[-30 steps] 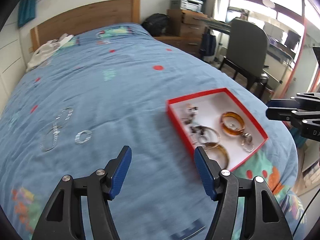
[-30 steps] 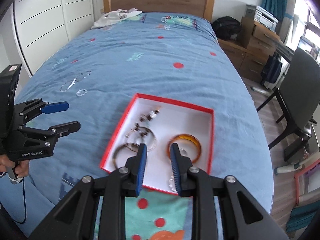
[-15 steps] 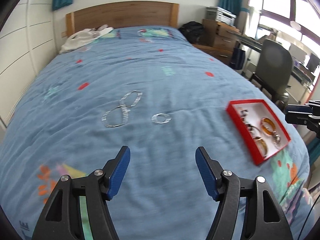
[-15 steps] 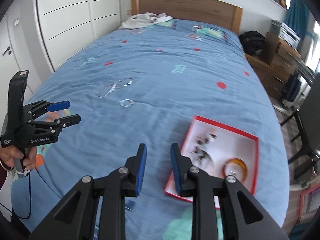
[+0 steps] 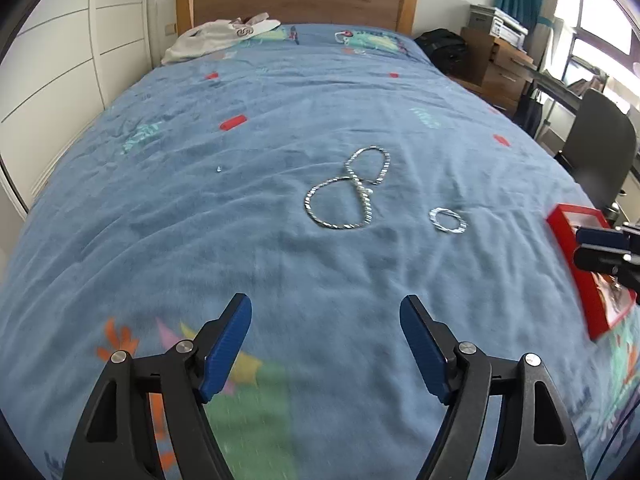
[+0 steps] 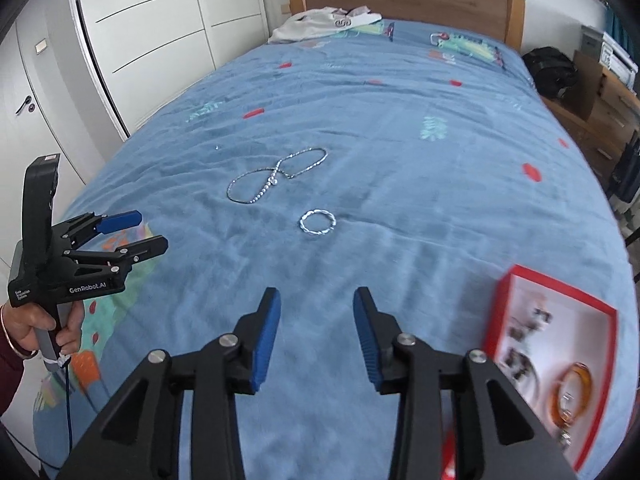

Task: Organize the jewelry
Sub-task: 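Withdraw both tools from the box back over the silver chains, then grasp the silver pearl chain with the left tool while the right tool grasps the twisted hoop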

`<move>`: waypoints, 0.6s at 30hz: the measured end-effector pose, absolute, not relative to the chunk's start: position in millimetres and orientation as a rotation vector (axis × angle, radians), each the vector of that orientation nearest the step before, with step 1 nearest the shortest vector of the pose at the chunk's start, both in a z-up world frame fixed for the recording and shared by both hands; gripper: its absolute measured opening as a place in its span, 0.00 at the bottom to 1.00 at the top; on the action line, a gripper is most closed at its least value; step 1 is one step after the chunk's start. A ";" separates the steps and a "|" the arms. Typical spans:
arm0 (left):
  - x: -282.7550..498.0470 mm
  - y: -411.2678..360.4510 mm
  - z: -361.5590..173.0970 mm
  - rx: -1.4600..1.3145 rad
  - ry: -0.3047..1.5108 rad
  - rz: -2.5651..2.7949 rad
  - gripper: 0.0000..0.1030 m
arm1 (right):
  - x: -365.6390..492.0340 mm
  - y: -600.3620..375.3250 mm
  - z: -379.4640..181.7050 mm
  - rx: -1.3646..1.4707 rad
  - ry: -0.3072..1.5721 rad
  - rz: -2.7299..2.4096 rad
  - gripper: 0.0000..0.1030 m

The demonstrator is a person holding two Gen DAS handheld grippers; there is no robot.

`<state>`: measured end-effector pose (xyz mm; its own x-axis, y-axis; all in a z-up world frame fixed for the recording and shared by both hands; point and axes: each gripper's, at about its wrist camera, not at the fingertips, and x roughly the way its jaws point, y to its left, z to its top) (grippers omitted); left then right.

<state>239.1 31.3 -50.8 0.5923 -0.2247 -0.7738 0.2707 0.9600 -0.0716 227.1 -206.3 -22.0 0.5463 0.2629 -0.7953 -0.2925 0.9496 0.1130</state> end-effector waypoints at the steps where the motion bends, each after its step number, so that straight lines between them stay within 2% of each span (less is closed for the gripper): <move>1: 246.4 31.2 -53.5 0.056 0.894 -0.286 0.75 | 235.5 -202.9 -28.1 -0.033 0.944 0.334 0.36; 5: 273.6 28.6 -60.7 0.050 0.895 -0.282 0.79 | 262.7 -192.7 -46.6 -0.024 0.956 0.346 0.40; 7: 288.0 26.0 -64.2 0.048 0.894 -0.282 0.81 | 274.1 -188.7 -54.2 -0.025 0.953 0.345 0.51; 9: 301.0 22.5 -68.1 0.053 0.894 -0.282 0.82 | 286.3 -184.6 -62.9 -0.028 0.950 0.349 0.57; 18: 350.7 -4.6 -84.0 0.105 0.896 -0.306 0.82 | 325.2 -178.7 -93.1 0.028 0.979 0.351 0.58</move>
<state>350.7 -4.6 -84.0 0.5850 -0.2182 -0.7811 0.3056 0.9514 -0.0369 325.2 -178.7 -93.1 0.5067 0.3030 -0.8071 -0.2784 0.9435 0.1794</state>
